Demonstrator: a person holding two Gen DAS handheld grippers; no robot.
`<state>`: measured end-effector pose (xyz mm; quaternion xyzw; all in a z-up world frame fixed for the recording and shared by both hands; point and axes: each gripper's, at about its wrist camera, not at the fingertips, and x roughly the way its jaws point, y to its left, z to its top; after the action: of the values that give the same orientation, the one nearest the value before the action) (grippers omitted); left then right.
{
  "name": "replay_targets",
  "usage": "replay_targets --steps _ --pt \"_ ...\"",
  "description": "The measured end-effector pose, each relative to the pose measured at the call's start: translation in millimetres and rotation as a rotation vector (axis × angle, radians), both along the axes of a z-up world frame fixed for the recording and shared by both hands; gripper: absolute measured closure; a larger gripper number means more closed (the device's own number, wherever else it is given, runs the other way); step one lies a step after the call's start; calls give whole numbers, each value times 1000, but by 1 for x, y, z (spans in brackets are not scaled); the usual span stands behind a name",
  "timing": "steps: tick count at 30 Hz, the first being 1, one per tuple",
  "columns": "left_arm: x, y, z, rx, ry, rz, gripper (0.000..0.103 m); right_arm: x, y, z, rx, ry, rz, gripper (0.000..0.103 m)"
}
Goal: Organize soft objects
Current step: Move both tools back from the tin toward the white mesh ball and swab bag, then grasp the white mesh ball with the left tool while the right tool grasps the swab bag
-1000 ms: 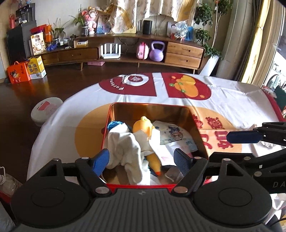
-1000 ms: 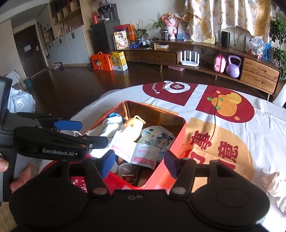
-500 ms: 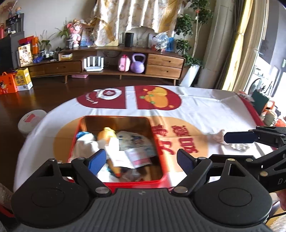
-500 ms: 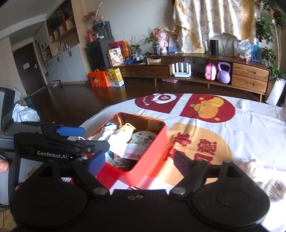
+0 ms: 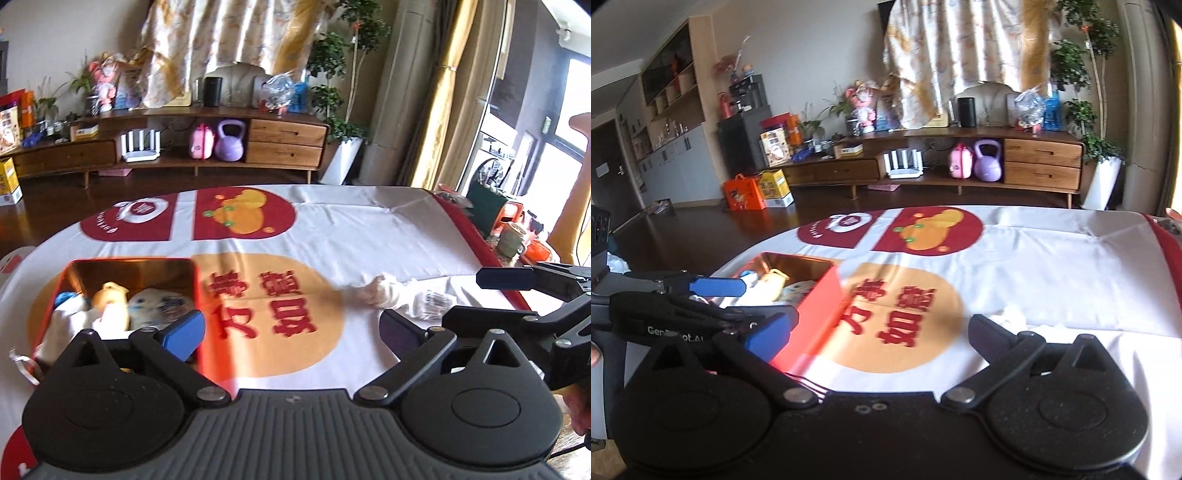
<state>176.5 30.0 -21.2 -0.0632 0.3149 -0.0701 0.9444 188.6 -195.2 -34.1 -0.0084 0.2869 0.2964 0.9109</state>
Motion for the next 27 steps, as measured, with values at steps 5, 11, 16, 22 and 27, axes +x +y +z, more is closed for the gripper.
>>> replay_targets --steps 5,11,16,22,27 --pt "17 -34 -4 21 -6 -23 2 11 -33 -8 -8 3 -53 0" --pt "44 -69 -14 56 6 -54 2 29 -66 -26 -39 15 -105 0" --pt "73 -94 -30 67 65 -132 2 47 -83 -45 -93 29 -114 1" --pt "103 -125 -51 131 89 -198 2 69 -91 -65 -153 45 -96 1" --pt "127 -137 -65 114 99 -209 2 92 -99 -83 -195 61 -91 5"
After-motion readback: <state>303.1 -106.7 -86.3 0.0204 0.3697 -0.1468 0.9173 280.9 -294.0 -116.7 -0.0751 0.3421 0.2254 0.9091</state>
